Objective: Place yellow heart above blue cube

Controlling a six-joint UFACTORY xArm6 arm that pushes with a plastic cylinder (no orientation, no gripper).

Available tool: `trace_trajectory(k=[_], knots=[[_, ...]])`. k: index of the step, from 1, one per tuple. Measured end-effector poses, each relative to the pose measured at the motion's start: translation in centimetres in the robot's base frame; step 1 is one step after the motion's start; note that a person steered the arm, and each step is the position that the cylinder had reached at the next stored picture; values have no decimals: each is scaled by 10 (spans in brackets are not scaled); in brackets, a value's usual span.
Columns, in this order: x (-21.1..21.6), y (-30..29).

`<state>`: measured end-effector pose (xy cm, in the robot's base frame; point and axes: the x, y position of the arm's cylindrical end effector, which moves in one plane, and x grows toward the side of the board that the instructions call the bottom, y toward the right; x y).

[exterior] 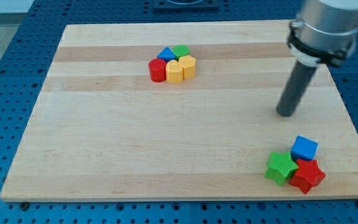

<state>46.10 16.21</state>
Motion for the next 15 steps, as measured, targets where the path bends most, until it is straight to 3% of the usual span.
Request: trace_trajectory(k=[1, 4, 5, 6, 7, 10, 11, 13, 15], knots=[[2, -86], [-52, -300], [-97, -335], [-136, -321], [-137, -275], [-68, -133], [-56, -116], [-51, -140], [-16, -59]])
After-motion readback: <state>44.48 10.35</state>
